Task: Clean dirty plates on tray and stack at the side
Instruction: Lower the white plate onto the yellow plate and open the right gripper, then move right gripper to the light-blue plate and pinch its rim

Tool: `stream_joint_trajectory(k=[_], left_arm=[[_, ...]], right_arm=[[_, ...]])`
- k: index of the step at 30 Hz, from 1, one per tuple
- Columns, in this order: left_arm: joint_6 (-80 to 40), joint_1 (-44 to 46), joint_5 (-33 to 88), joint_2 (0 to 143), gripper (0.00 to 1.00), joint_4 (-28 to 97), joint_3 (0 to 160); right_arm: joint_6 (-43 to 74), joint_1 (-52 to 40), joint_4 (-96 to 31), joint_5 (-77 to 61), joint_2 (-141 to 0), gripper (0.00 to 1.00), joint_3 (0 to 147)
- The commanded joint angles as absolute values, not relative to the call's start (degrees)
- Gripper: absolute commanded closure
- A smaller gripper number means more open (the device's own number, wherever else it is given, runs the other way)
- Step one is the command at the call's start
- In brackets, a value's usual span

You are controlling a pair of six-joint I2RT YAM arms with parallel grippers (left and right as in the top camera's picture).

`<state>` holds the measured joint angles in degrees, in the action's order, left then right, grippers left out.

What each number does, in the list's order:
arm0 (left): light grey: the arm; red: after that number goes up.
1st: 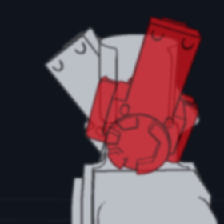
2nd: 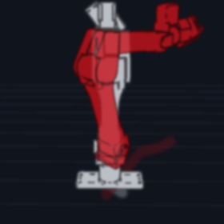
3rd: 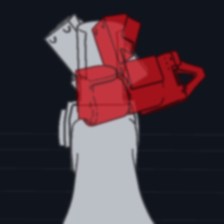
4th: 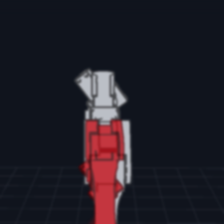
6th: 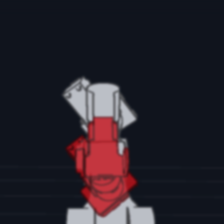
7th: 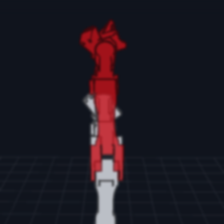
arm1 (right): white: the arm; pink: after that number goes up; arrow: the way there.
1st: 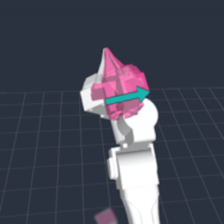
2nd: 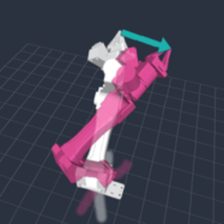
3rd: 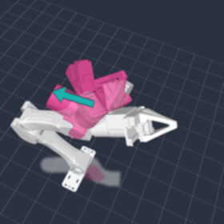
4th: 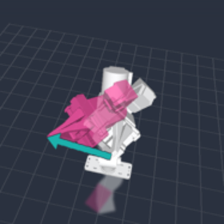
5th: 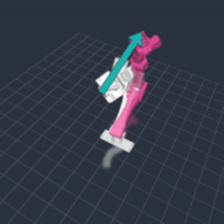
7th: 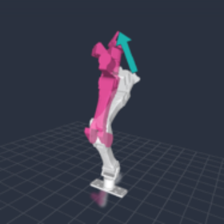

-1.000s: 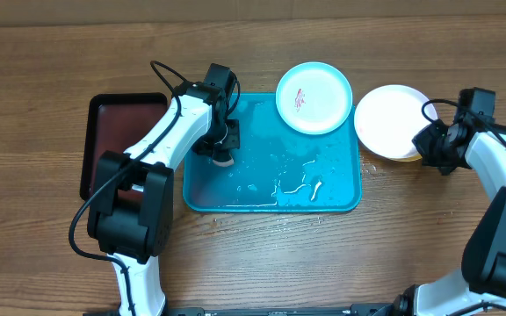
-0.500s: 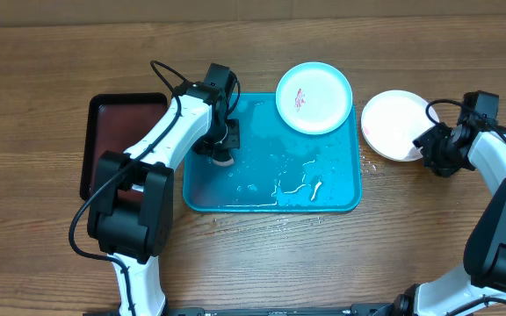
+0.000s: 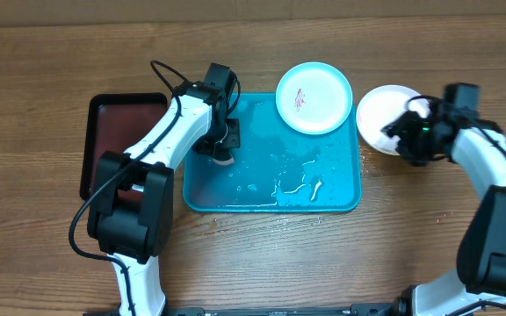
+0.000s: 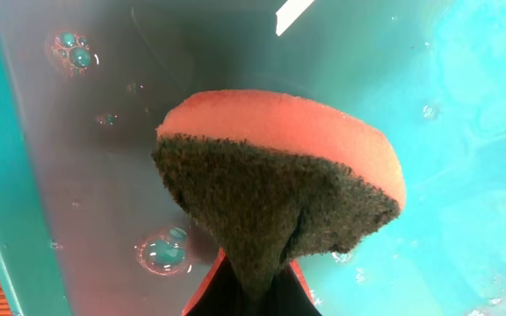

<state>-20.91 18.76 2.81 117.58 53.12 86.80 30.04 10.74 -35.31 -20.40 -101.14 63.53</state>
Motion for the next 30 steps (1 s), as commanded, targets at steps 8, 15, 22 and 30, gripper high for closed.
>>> stream_joint_trajectory(k=[8,15,22,30], left_arm=[[-21.47,19.22,2.42,117.75,0.96,53.01,86.48],[-21.45,19.22,2.42,117.78,0.96,52.88,86.48],[-21.45,19.2,2.37,117.75,0.96,52.86,86.48],[-21.45,19.2,2.39,117.78,0.96,52.77,86.48]], right_arm=[[31.42,0.16,-31.97,-11.51,-99.44,0.33,64.77],[31.62,-7.22,-25.45,-10.5,-101.78,0.33,64.71],[33.45,-10.79,-22.04,-7.03,-106.91,0.37,64.71],[33.43,-10.92,-20.12,-6.02,-107.55,0.56,64.45]])
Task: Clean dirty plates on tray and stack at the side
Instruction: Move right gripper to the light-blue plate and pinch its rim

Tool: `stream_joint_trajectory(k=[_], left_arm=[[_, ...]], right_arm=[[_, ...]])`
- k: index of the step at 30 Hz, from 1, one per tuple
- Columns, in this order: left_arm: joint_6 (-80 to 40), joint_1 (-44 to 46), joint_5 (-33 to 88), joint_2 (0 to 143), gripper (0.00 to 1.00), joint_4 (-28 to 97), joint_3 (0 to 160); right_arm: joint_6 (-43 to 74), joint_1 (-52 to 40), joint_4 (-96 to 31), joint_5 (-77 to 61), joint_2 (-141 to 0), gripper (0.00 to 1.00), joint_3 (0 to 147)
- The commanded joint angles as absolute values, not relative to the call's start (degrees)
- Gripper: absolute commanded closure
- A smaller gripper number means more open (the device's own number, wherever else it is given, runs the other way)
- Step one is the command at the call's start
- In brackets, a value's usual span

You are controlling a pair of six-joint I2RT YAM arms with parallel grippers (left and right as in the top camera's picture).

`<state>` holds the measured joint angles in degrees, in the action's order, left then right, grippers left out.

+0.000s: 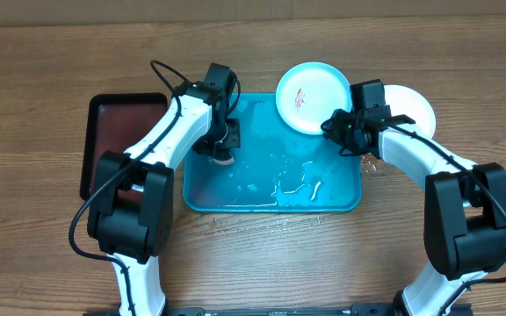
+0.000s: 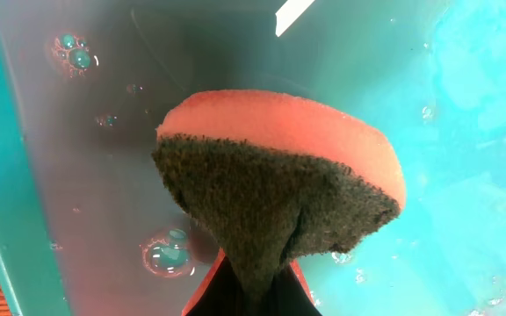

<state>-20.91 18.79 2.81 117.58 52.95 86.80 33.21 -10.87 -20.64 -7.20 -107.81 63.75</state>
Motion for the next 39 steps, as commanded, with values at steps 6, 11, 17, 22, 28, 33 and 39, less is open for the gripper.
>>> stream_joint_trajectory(k=[6,11,17,22,28,33,39], left_arm=[[-21.45,19.22,2.42,117.75,0.96,52.6,86.48],[-21.45,19.2,2.42,117.75,0.96,52.62,86.48],[-21.45,19.2,2.42,117.78,0.96,52.62,86.48],[-21.45,19.2,2.39,117.75,0.96,52.62,86.48],[-21.45,19.2,2.42,117.75,0.96,52.6,86.48],[-21.47,19.2,2.42,117.78,0.96,52.25,86.48],[-21.47,19.2,2.42,117.78,0.96,51.7,86.48]], right_arm=[[33.43,-10.94,-19.31,-5.13,-108.07,0.61,64.34],[33.43,-10.94,-19.22,-5.21,-110.28,0.67,64.34],[33.34,-11.27,-21.3,-6.15,-111.72,0.79,64.36],[31.22,-11.25,-24.47,-13.26,-111.63,0.9,64.86],[24.32,-11.33,-35.2,-22.76,-111.5,0.91,66.96],[18.94,-13.19,-42.09,-23.46,-111.5,0.83,66.98],[14.26,-14.31,-38.46,-14.11,-111.5,0.62,67.22]])
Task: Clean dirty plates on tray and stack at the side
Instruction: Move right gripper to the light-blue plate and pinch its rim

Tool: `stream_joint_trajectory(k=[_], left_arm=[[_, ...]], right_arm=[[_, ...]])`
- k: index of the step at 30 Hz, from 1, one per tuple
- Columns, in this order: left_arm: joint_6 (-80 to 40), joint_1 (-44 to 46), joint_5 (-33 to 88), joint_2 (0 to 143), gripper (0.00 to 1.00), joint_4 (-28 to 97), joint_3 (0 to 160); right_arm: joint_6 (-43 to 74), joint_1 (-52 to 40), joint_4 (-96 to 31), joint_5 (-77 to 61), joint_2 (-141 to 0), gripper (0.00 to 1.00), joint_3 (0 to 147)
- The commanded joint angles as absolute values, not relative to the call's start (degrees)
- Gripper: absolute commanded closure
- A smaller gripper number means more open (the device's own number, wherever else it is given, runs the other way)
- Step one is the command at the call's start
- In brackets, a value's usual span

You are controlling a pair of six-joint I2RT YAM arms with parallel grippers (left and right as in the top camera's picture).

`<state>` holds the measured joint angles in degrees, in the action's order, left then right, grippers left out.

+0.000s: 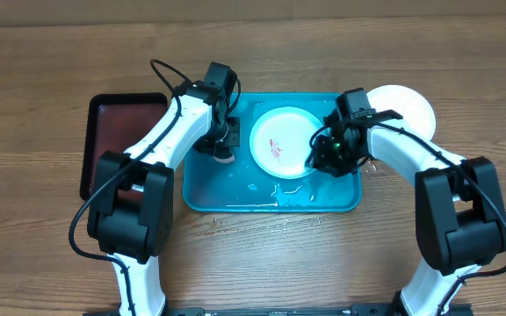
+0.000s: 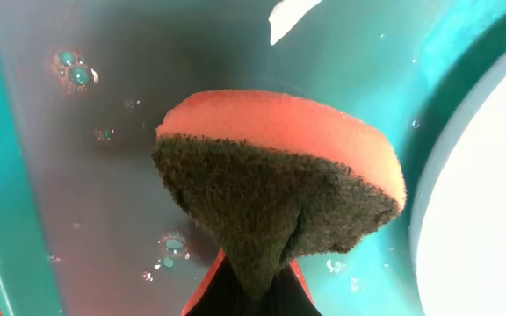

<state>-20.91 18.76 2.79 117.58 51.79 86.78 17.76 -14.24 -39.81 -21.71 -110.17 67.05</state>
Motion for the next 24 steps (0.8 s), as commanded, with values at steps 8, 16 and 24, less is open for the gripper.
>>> stream_joint_trajectory(k=[8,16,24], left_arm=[[-21.45,19.2,2.39,117.75,0.96,52.01,86.48],[-21.45,19.2,2.39,117.78,0.96,51.99,86.48],[-21.45,19.2,2.42,117.75,0.96,51.72,86.48]], right_arm=[[11.22,-14.31,-27.18,-4.51,-111.53,0.6,67.22],[8.88,-14.31,-22.92,-4.56,-111.57,0.65,67.2],[8.95,-14.31,-21.28,-6.31,-111.57,0.75,67.2]])
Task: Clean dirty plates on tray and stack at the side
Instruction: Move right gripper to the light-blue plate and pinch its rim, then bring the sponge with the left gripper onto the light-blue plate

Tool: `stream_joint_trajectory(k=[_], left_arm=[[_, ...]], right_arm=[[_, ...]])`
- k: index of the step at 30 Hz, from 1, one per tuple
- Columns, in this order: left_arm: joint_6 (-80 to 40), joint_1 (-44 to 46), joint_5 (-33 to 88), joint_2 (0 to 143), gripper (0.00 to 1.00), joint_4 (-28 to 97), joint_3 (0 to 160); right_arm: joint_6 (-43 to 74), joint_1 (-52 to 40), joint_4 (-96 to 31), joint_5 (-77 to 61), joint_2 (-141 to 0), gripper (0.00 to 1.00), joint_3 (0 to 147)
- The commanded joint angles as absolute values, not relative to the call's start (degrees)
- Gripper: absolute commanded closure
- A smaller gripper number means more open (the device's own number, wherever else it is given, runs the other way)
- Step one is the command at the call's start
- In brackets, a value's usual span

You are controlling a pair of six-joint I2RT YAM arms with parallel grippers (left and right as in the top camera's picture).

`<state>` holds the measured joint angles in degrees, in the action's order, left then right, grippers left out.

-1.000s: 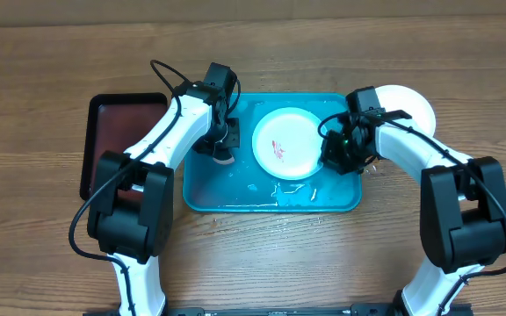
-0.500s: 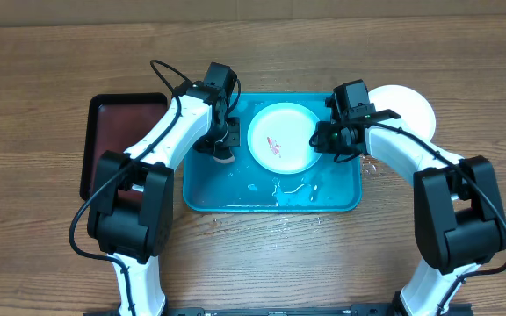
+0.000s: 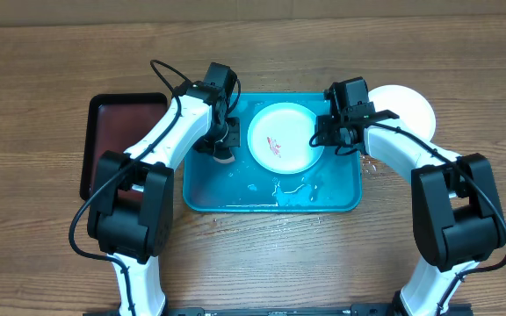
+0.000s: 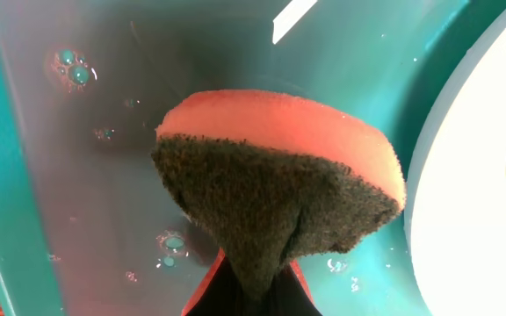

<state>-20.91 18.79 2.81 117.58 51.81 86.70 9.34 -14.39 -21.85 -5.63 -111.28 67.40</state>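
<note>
A white plate (image 3: 284, 139) with a red smear lies in the wet teal tray (image 3: 341, 197); its edge (image 4: 490, 193) fills the right of the left wrist view. My left gripper (image 3: 224, 147) is shut on a pink sponge (image 4: 279, 132) with a dark scouring face, held over the tray's left part just beside the plate. My right gripper (image 3: 330, 132) is at the plate's right rim; the overhead view does not show how its jaws stand. A second, clean-looking white plate (image 3: 408, 105) sits on the table right of the tray.
A dark red tray (image 3: 104, 145) lies on the wooden table left of the teal one. Puddles and white suds (image 3: 292, 189) sit on the teal tray's front part. Bubbles (image 4: 70, 66) dot its floor near the sponge.
The plate sits slightly farther back and left in the tray, closer to the sponge. My right gripper has moved from the plate's front right rim to its right rim. The left gripper has not moved.
First the smeared plate rested on the tray's back right corner while my right gripper was at the other plate on the table. Then the right gripper was at the smeared plate's rim. Later the plate lay in the tray's middle, where it is now, next to the held sponge.
</note>
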Motion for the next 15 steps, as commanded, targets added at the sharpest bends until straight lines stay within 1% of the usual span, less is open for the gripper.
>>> stream_joint_trajectory(k=[1,5,7,12,15], left_arm=[[-21.45,19.2,2.39,117.75,0.96,51.77,86.48],[-21.45,19.2,2.39,117.75,0.96,51.75,86.48],[-21.45,19.2,2.39,117.75,0.96,51.77,86.48],[-21.45,19.2,2.42,117.78,0.96,51.77,86.48],[-21.45,19.2,2.39,117.78,0.96,51.86,86.48]], right_arm=[[8.95,-14.35,-21.19,-6.48,-111.57,0.75,67.2],[8.95,-14.55,-21.08,-6.48,-111.63,0.76,67.2],[9.39,-14.57,-21.08,-6.46,-111.98,0.8,67.2],[11.14,-14.63,-20.62,-6.48,-114.32,0.82,67.2],[12.27,-14.63,-20.38,-6.5,-116.07,0.88,67.2]])
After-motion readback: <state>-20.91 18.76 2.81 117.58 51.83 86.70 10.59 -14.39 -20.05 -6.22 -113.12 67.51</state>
